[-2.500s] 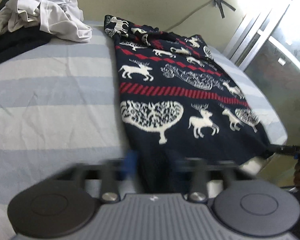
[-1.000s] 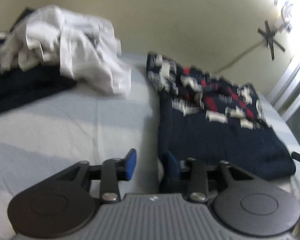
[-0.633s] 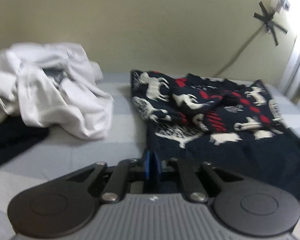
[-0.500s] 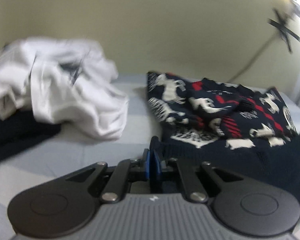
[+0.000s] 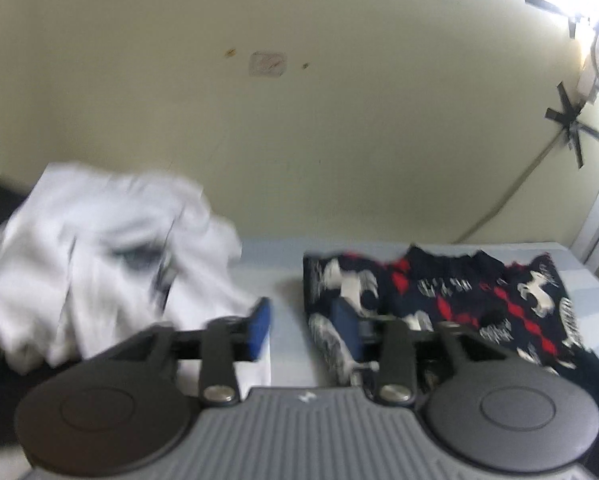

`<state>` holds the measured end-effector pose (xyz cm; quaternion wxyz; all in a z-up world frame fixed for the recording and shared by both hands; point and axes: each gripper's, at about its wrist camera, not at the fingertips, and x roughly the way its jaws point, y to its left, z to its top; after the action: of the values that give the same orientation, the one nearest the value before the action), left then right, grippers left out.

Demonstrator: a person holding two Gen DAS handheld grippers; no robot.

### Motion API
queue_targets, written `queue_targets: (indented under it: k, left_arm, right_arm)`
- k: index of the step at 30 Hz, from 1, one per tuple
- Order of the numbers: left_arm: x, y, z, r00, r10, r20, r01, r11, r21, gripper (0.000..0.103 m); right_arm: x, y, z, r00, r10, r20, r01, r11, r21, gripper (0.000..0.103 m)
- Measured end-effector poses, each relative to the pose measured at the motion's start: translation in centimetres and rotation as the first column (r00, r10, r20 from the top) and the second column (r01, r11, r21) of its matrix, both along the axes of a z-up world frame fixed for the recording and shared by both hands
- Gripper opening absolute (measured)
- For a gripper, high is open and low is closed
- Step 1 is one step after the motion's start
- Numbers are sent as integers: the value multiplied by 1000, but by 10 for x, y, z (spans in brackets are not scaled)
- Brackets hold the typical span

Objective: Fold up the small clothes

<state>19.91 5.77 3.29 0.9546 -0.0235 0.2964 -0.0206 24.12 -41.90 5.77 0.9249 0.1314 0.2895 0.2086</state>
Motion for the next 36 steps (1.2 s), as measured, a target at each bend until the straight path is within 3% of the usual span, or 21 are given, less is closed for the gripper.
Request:
queue_targets:
  k: [2, 5, 7, 9, 11, 13, 14, 15, 16, 17, 18, 19, 21, 25, 27, 31, 36]
  left_arm:
    - [33, -7, 0, 1000, -2, -25, 3, 999, 39, 48]
    - [75, -11, -9, 997, 23, -73, -20, 999, 42, 60]
    - [98, -7, -20, 994, 36, -104, -34, 999, 16, 61]
    - [117, -2, -34, 988, 59, -146, -63, 998, -24, 79]
    - [134, 5, -50, 981, 74, -180, -90, 993, -81, 81]
    - [146, 8, -61, 978, 59, -201, -88, 987, -136, 76]
    - [149, 7, -65, 978, 49, -202, -80, 986, -149, 66]
    - [152, 5, -68, 979, 38, -201, -70, 986, -152, 47]
    - [154, 2, -71, 979, 17, -204, -50, 987, -155, 35]
    - [155, -1, -74, 978, -10, -208, -24, 987, -159, 14]
    - [153, -4, -75, 980, -18, -200, -12, 989, -147, 11]
    - [153, -6, -75, 981, -24, -195, -2, 991, -133, 10]
    - [143, -9, -71, 984, -33, -178, 11, 992, -122, 9]
    - [111, -3, -44, 992, -69, -103, 51, 984, -171, 8]
    - [79, -2, -27, 993, -103, -49, 92, 977, -194, 8]
    - [-7, -6, -5, 983, -169, 64, 177, 972, -157, 8]
    - [-104, 6, -12, 973, -205, 109, 221, 961, -167, 10]
  right_arm:
    - [26, 12, 5, 1000, 20, -11, -20, 1000, 13, 44]
    - [70, 37, -3, 998, 39, -58, -38, 999, 22, 46]
    - [95, 55, -14, 994, 48, -94, -48, 999, -4, 50]
    - [121, 74, -33, 989, 48, -140, -54, 998, -44, 52]
    - [146, 91, -53, 978, 52, -200, -69, 994, -81, 56]
    - [163, 106, -70, 969, 40, -245, -72, 990, -124, 57]
    - [170, 112, -78, 963, 41, -267, -78, 988, -133, 57]
    - [175, 117, -84, 956, 50, -288, -93, 986, -136, 57]
    - [177, 122, -90, 950, 69, -306, -117, 983, -143, 54]
    - [175, 127, -92, 953, 77, -293, -133, 976, -175, 49]
    - [170, 132, -92, 960, 83, -266, -144, 965, -217, 27]
    - [164, 134, -89, 966, 94, -242, -151, 962, -229, 18]
    - [148, 128, -77, 975, 110, -191, -148, 969, -196, 16]
    - [91, 113, -39, 981, 176, -79, -186, 970, -153, 15]
    - [49, 103, -20, 976, 215, -30, -217, 965, -145, 12]
    - [-47, 76, 4, 960, 270, 79, -256, 954, -159, 12]
    - [-170, 40, -4, 945, 302, 123, -278, 943, -182, 11]
